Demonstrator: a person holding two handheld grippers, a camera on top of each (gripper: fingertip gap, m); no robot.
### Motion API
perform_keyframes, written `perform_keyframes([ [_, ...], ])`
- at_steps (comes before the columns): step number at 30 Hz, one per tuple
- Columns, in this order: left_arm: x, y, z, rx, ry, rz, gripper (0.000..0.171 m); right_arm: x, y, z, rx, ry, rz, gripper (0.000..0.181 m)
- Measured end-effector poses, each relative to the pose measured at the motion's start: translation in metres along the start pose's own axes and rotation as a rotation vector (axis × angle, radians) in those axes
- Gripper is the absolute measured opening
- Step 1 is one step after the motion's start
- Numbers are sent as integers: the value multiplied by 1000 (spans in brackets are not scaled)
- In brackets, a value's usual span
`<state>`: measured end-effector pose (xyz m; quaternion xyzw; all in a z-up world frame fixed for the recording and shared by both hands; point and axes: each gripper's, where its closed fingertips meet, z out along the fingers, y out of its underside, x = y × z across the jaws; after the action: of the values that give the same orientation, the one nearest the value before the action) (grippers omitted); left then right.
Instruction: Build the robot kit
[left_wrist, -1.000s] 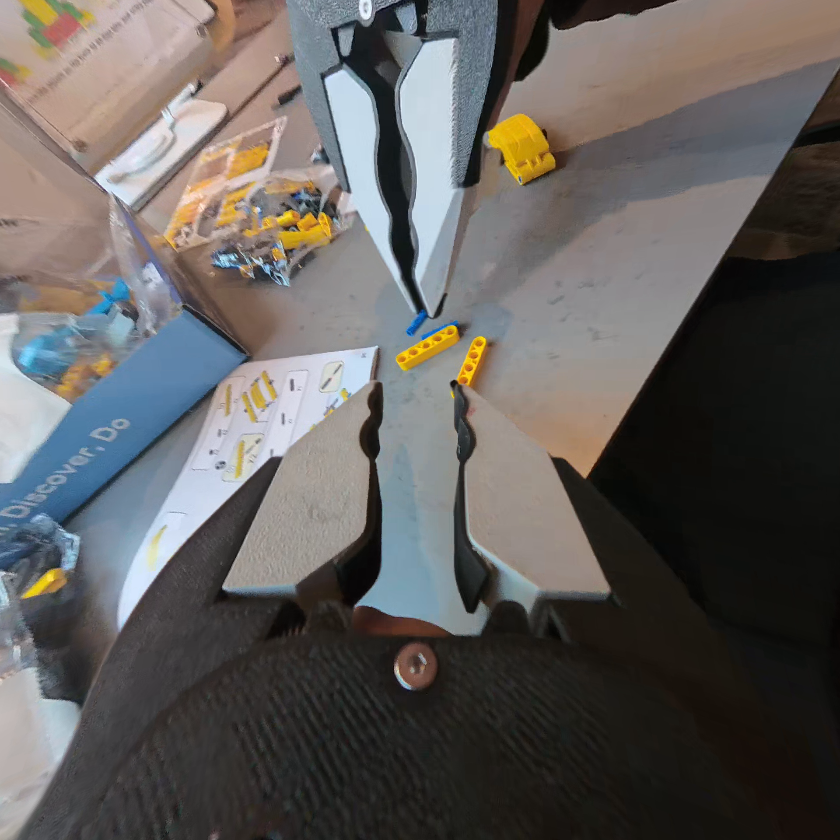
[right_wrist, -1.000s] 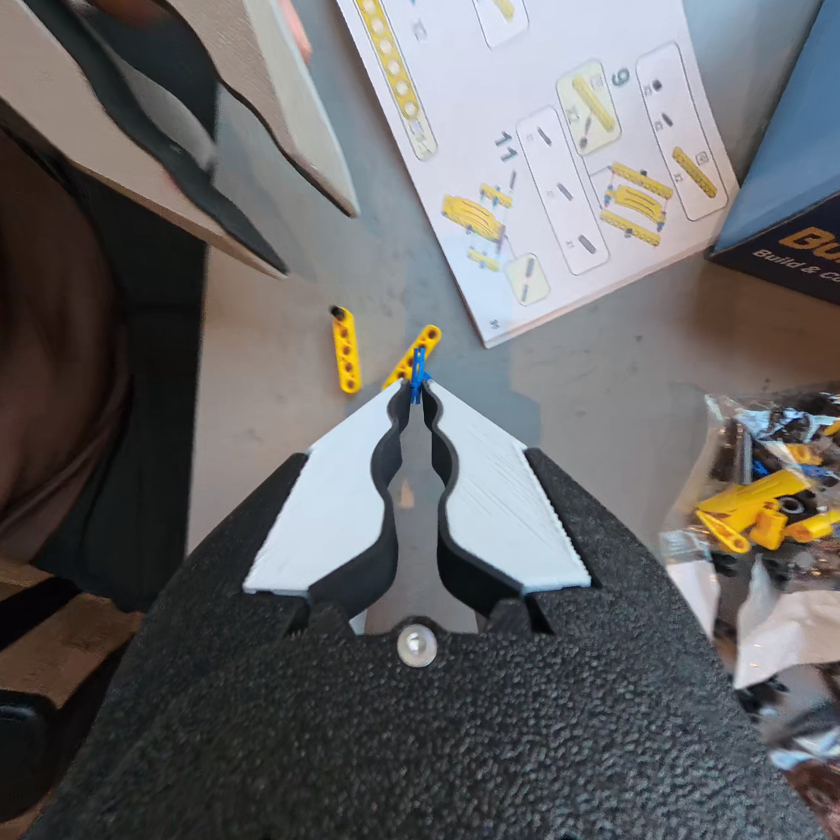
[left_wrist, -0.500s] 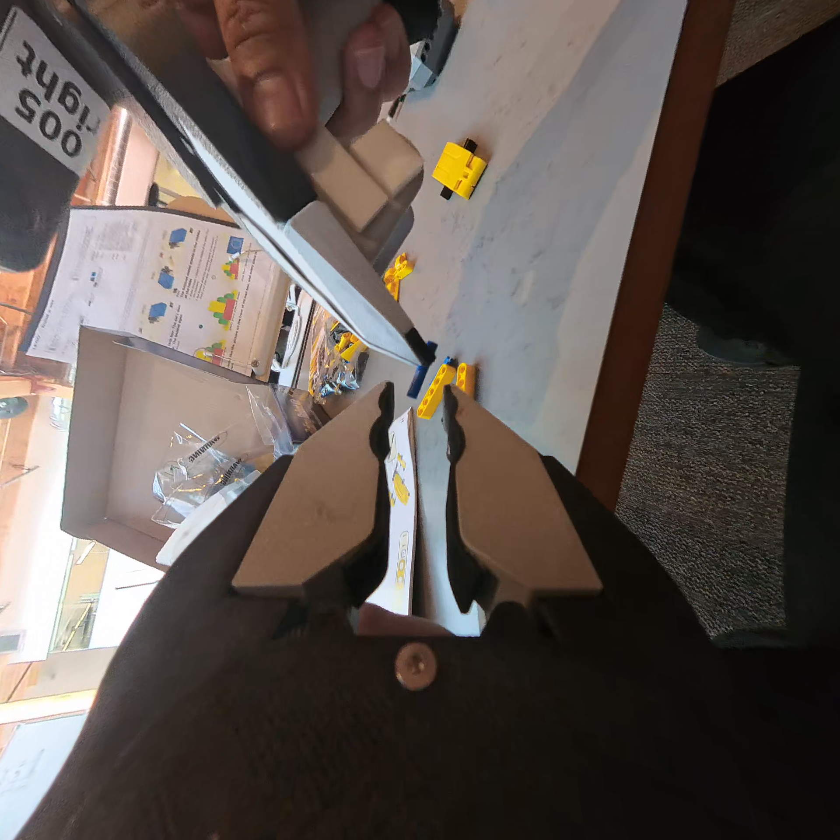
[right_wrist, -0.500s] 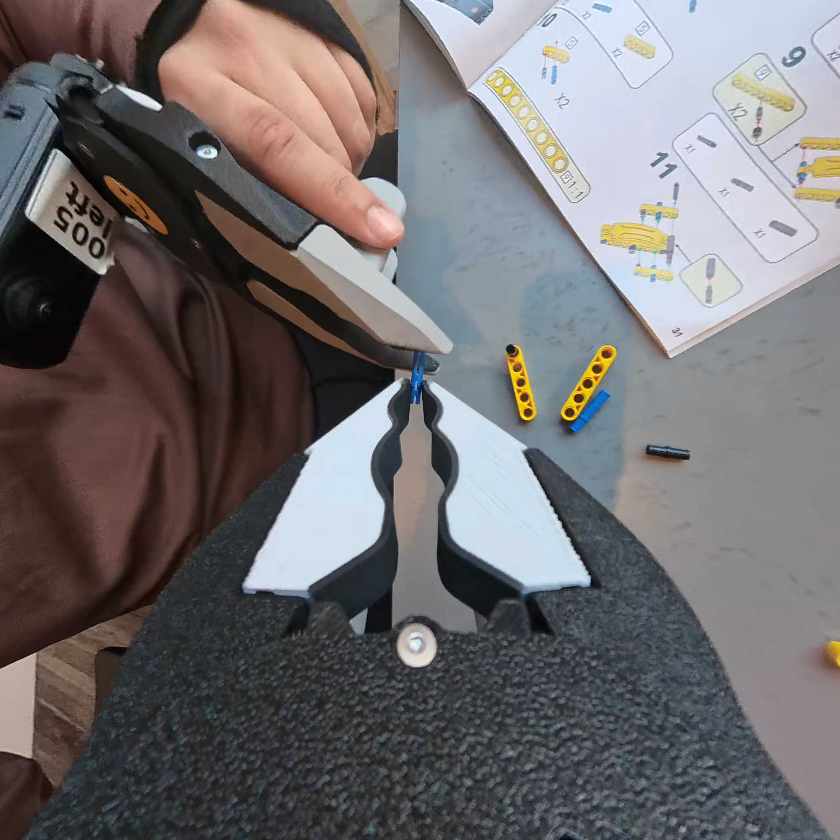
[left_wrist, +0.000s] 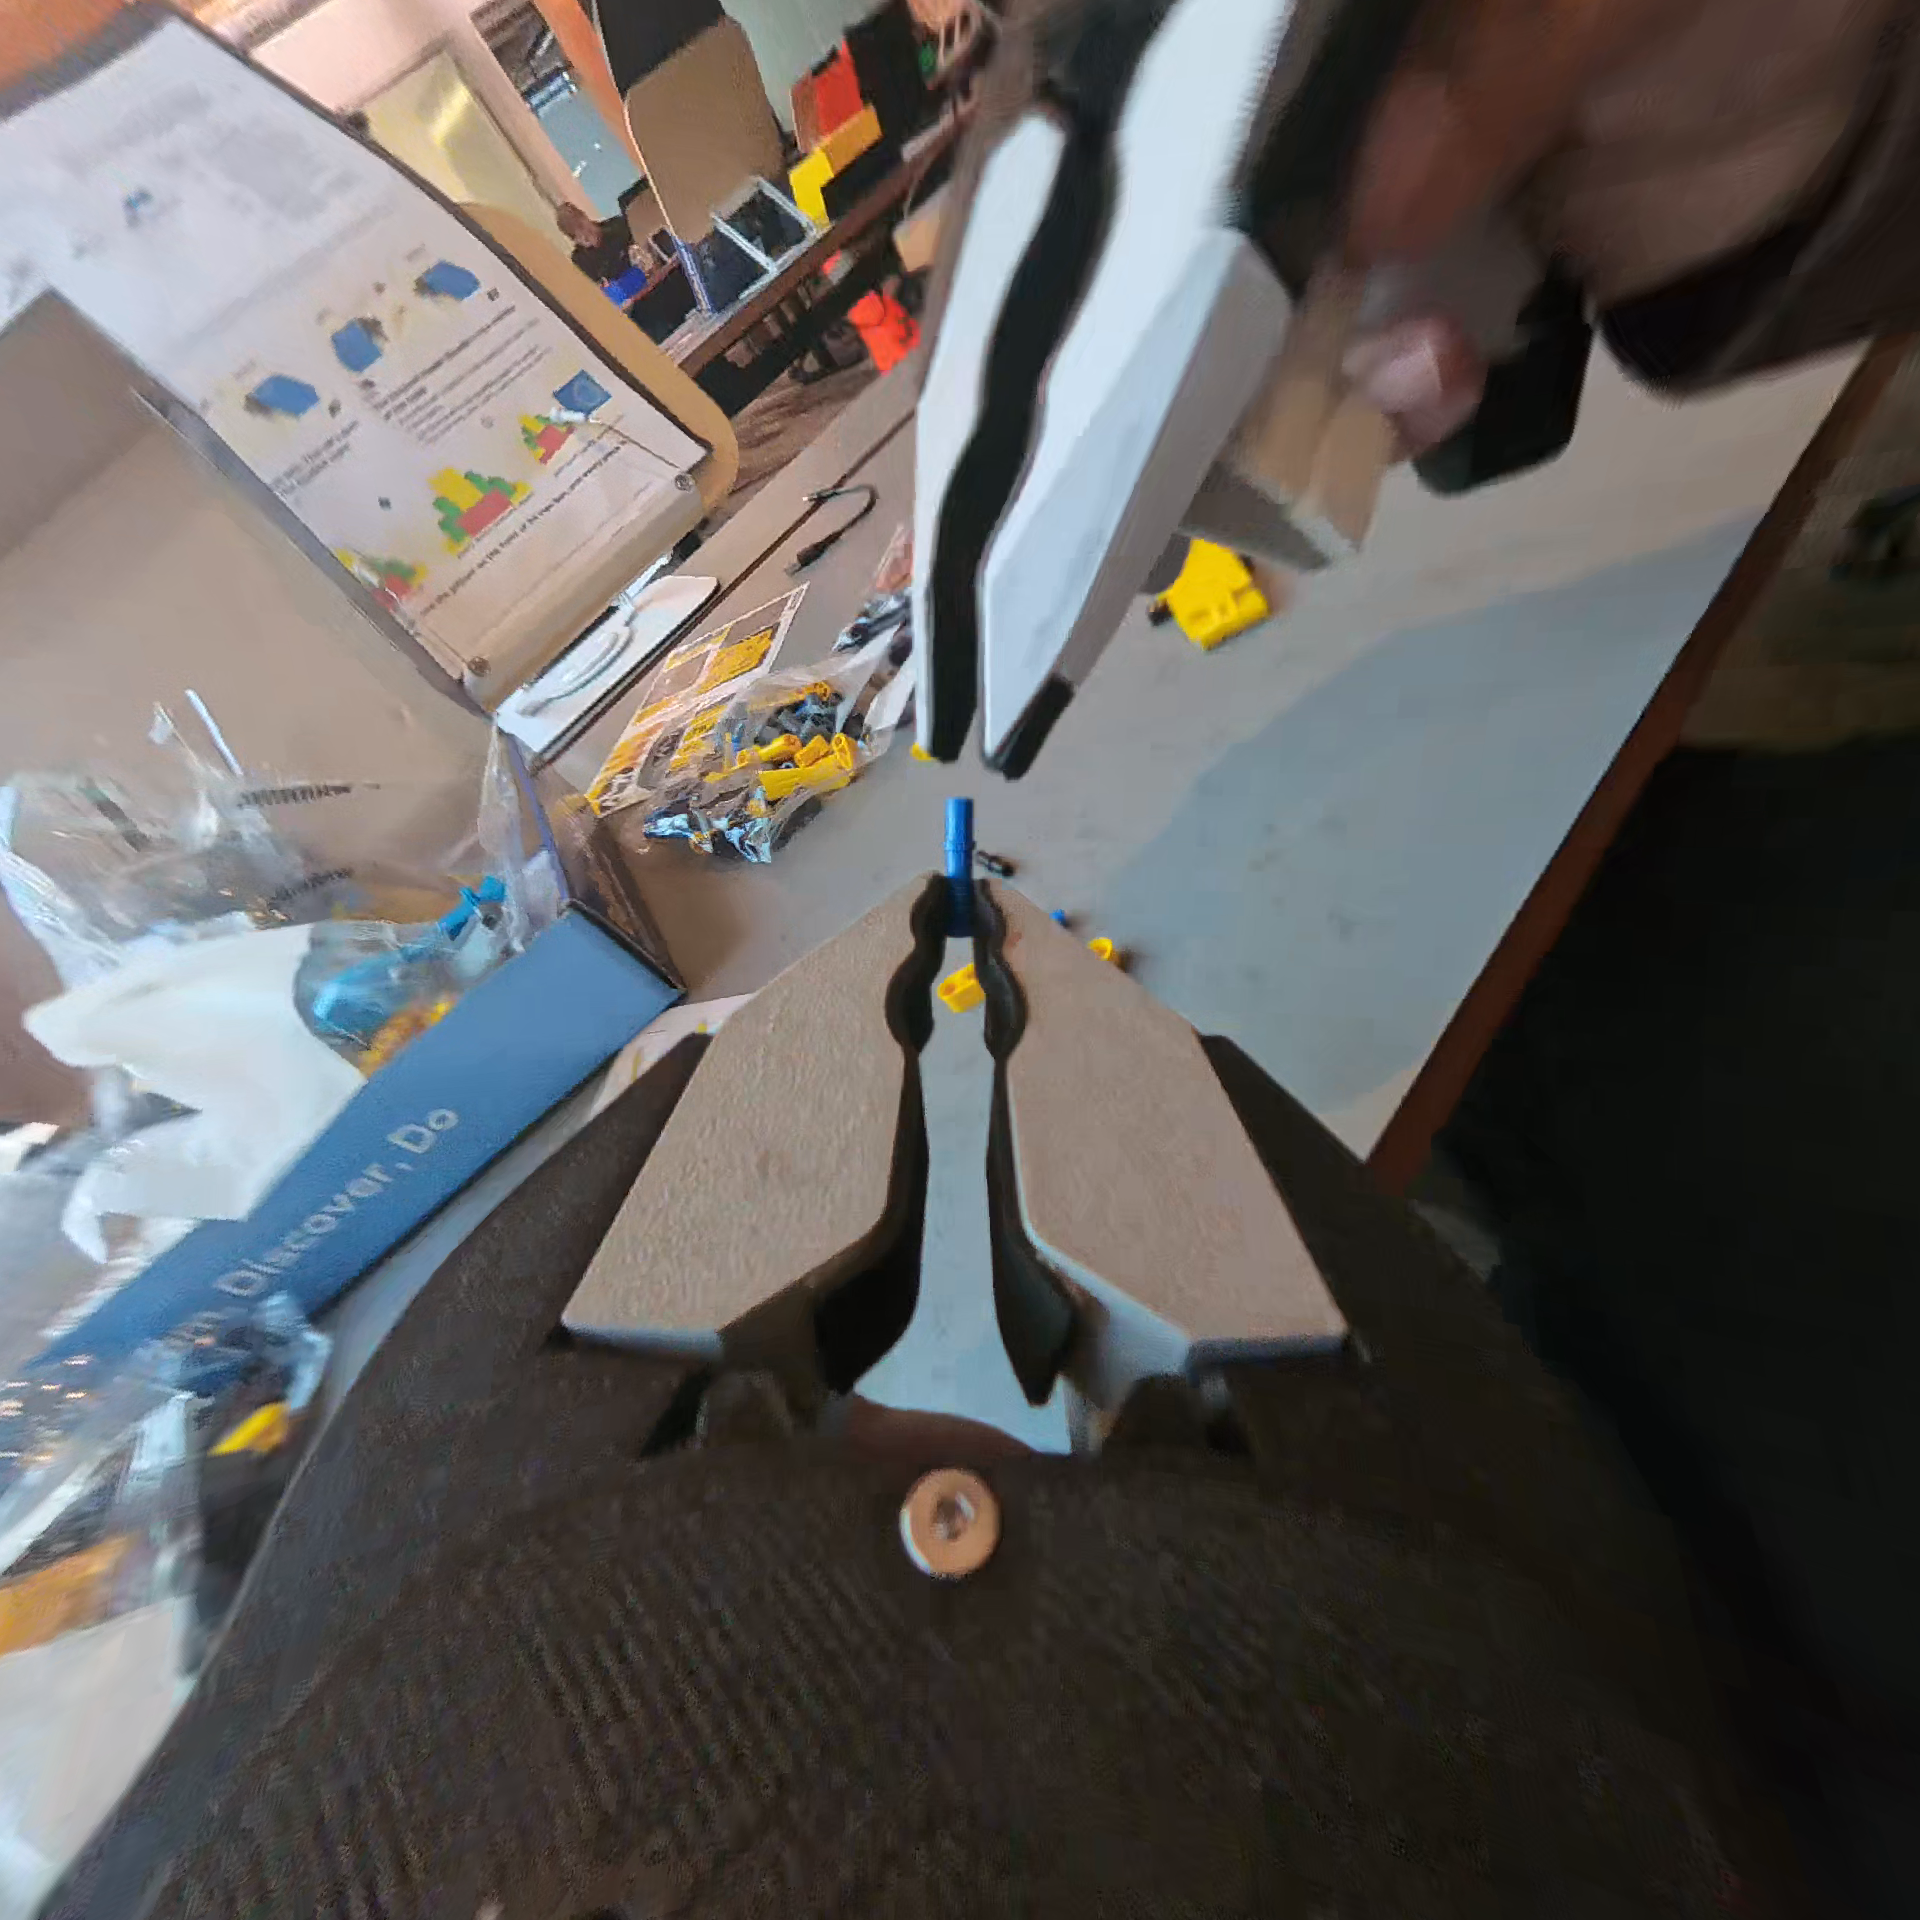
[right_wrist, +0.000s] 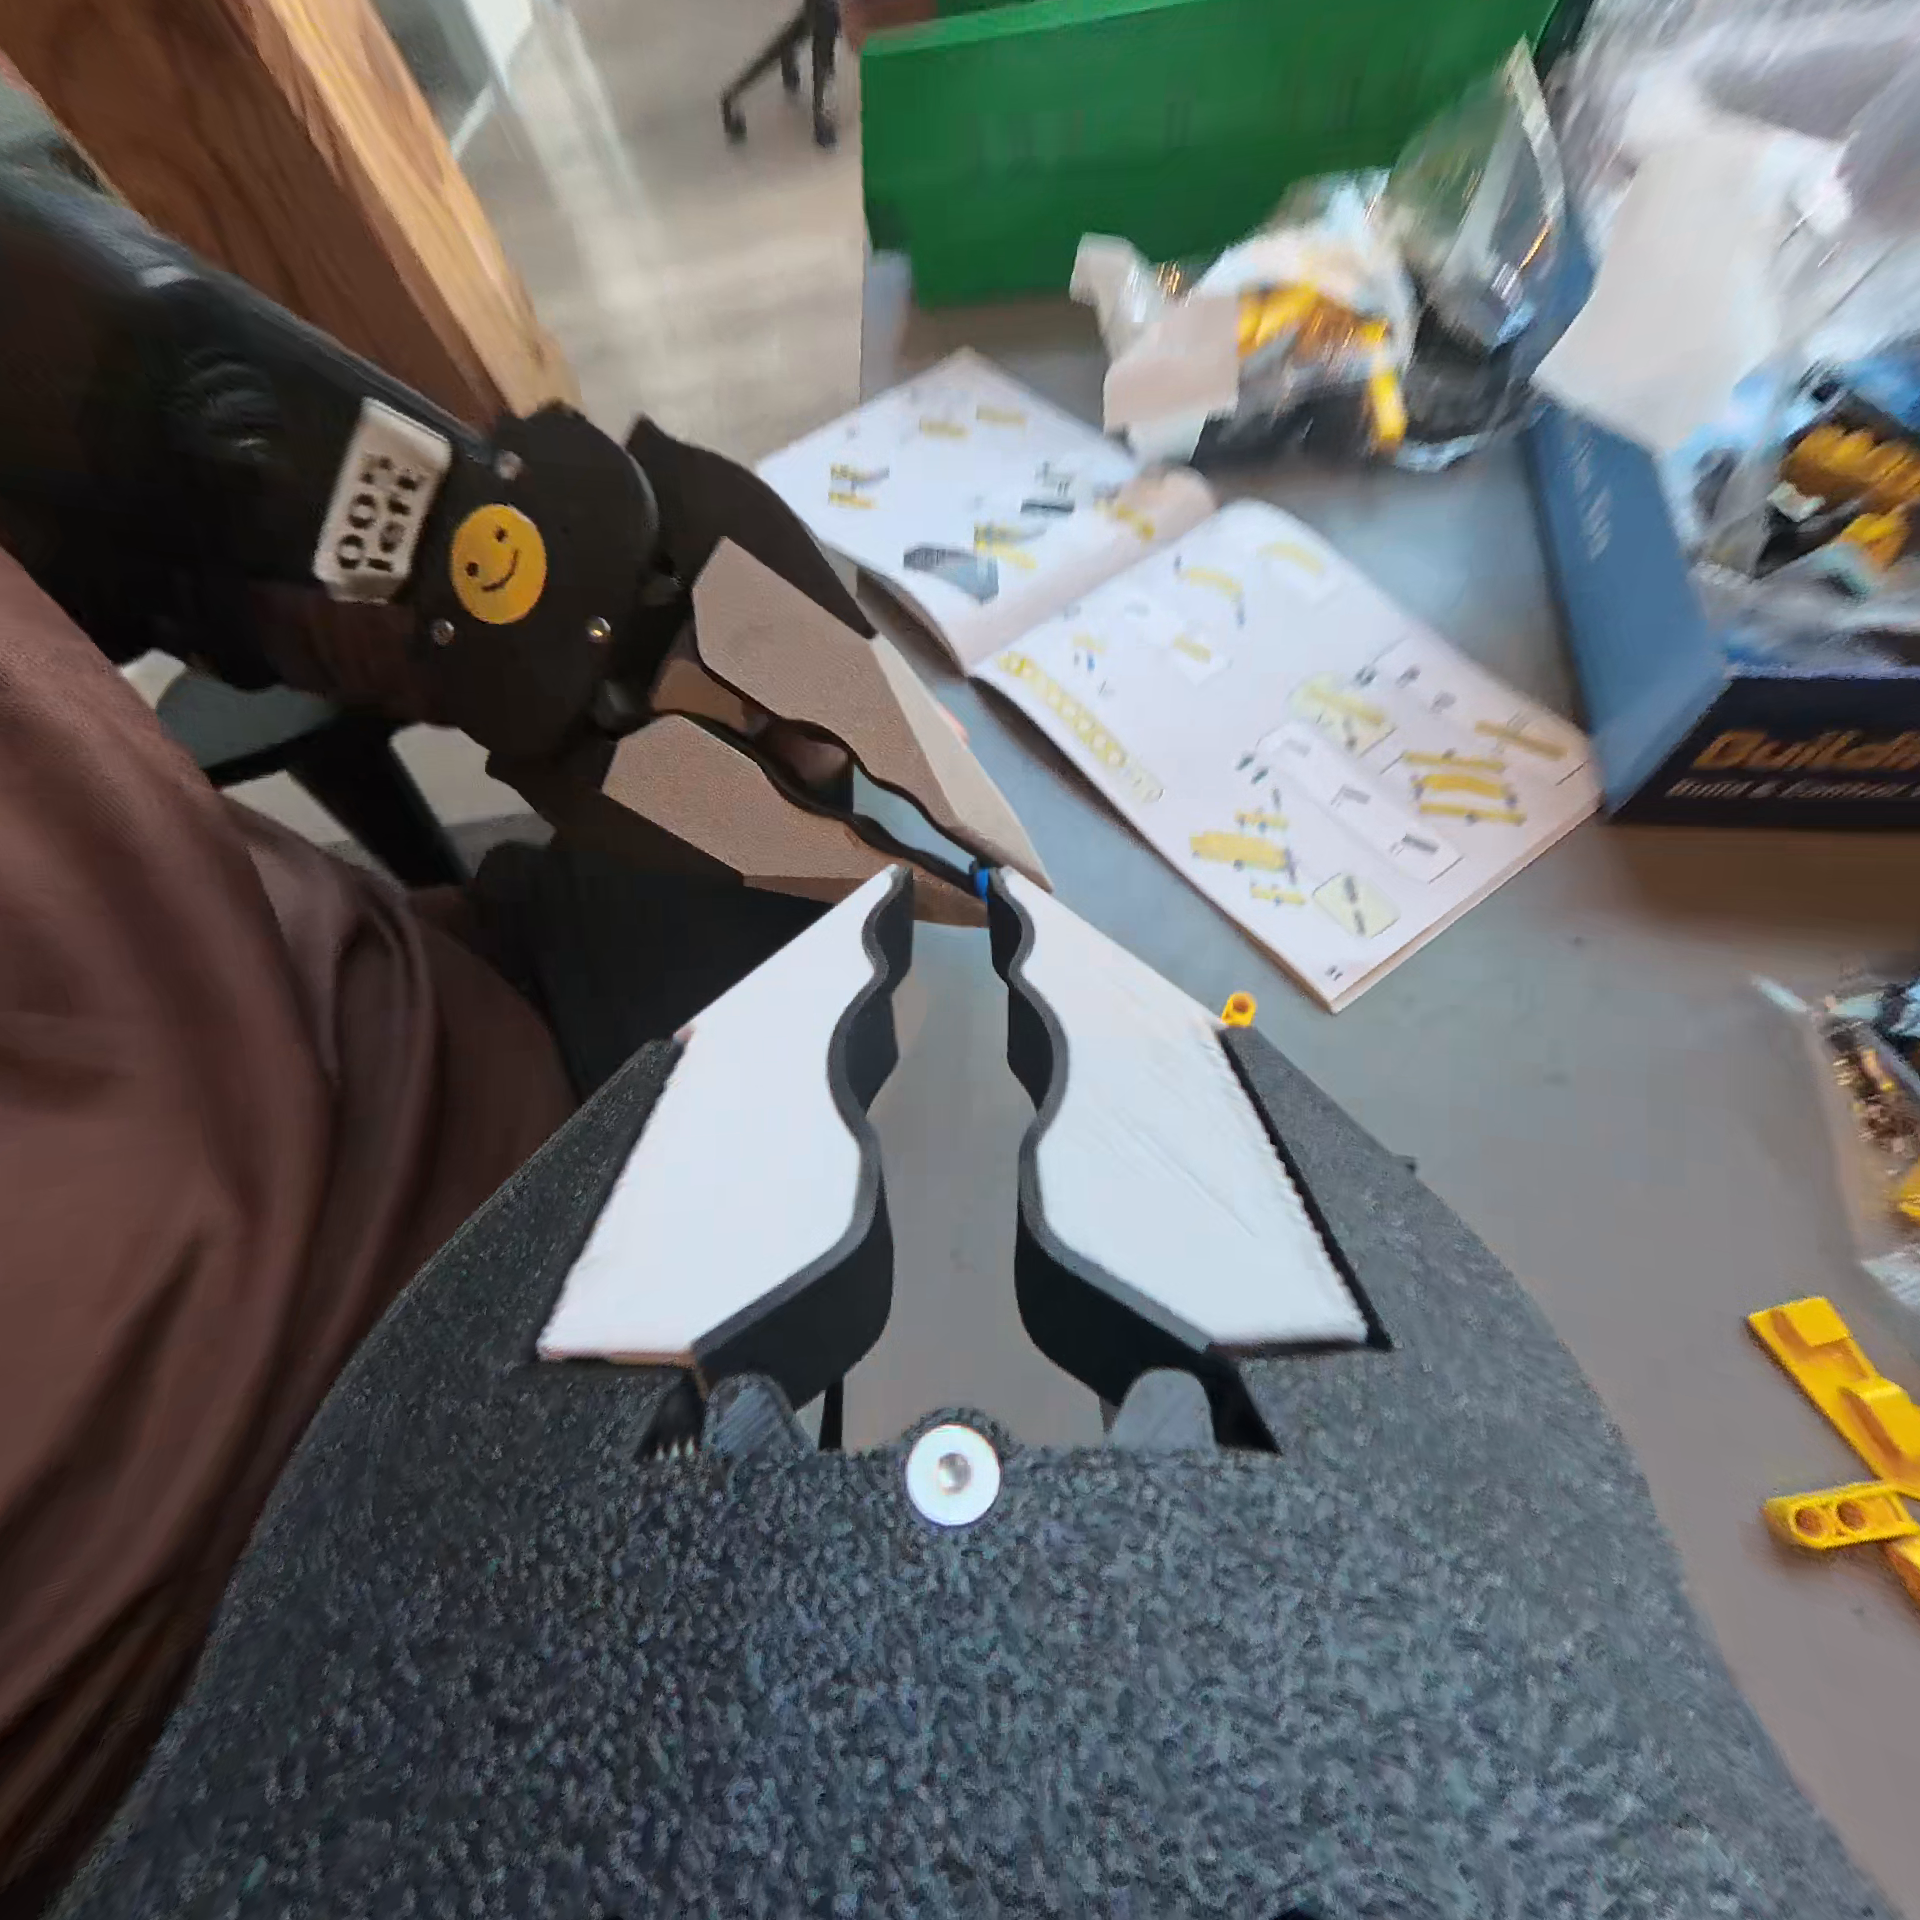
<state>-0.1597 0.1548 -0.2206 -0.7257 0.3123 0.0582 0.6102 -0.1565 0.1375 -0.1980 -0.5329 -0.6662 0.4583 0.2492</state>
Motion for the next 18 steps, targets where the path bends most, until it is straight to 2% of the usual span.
perform_keyframes([
  [3, -1, -8, -2, 50, 24, -111, 1, -1, -11, -9, 90, 49, -30, 11],
  [8, 8, -22, -6, 143, 77, -138, 1, -2, -3, -5, 37, 64, -62, 15],
  [10, 10, -21, -5, 129, 76, -125, 1, -6, -1, -2, 26, 34, -62, 6],
  [18, 15, -15, -1, 97, 135, -185, 1, -3, 6, -2, -29, 61, -84, 6],
])
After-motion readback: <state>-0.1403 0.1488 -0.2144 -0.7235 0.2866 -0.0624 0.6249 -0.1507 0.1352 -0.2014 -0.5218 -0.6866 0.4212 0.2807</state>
